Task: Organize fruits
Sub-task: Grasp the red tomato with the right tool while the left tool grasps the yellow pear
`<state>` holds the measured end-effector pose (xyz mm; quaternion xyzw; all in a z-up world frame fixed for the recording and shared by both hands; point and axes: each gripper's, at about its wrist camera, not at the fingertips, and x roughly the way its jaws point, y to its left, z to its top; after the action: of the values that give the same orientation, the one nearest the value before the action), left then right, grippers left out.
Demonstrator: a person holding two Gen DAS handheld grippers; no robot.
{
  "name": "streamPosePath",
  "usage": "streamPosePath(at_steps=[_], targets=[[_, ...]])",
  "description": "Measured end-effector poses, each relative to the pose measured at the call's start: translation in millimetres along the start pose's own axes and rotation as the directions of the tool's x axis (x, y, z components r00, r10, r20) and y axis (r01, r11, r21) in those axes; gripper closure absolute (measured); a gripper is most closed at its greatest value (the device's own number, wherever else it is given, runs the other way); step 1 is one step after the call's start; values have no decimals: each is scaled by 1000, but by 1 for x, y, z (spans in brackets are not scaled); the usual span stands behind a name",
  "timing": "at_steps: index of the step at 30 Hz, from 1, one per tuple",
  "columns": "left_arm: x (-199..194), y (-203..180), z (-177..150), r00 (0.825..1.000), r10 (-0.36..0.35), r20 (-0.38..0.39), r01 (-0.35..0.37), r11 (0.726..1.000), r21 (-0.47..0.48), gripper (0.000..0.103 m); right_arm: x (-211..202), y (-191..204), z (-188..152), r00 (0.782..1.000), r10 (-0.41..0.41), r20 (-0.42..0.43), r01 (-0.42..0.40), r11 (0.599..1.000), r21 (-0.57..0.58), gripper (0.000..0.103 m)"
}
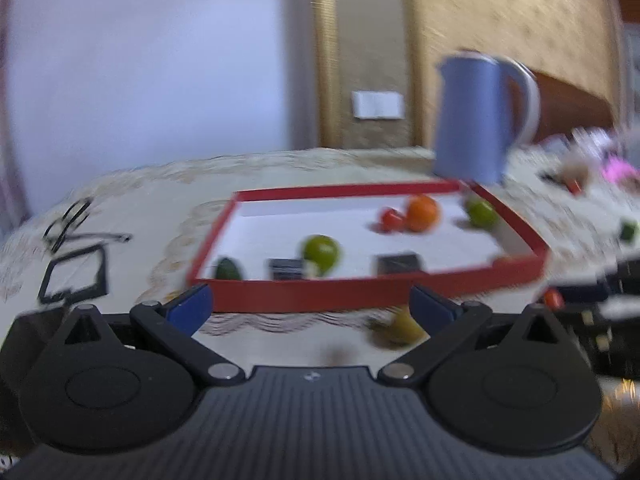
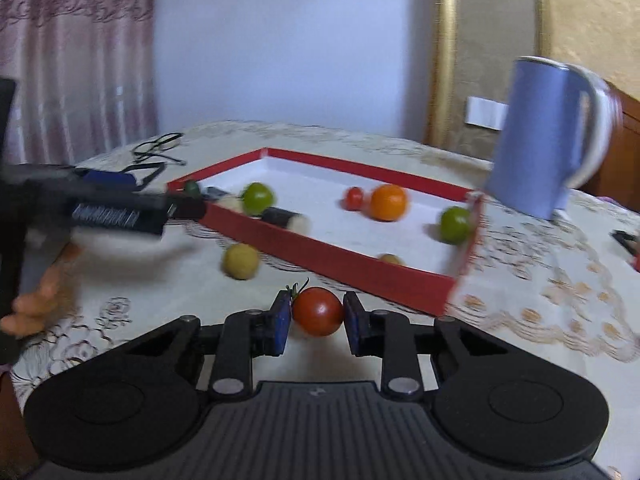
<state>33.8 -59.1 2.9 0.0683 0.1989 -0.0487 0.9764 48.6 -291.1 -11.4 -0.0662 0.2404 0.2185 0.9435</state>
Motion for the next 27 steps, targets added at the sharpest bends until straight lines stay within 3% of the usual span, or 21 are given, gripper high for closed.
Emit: streamPosePath(at_steps=[2, 8, 10, 14, 21, 27], targets=[[3, -16, -1, 1000, 3, -6, -3, 999, 54, 0, -3, -6, -1, 1000, -16, 0, 16, 1000, 9, 75], [20, -42, -4, 995, -32, -96, 43, 992, 119, 22, 0, -18, -9, 1000, -15, -11, 16, 999, 52, 75], [22, -47, -4, 993, -38, -114, 54, 988, 142, 35, 3, -19, -10, 1000, -12, -19, 13, 998, 57, 75], [31, -50, -3, 983, -92, -158, 110, 987, 114, 74, 3, -18, -11, 1000, -11, -20, 12, 998, 56, 75], [31, -49, -2, 982, -100, -160, 114, 990, 81, 76, 6, -20, -12, 999, -5, -34, 7, 997, 74, 75], [23, -39, 2, 989, -36, -143, 45, 997, 57, 76, 6, -24, -12, 999, 2, -33, 1, 995, 95, 75]])
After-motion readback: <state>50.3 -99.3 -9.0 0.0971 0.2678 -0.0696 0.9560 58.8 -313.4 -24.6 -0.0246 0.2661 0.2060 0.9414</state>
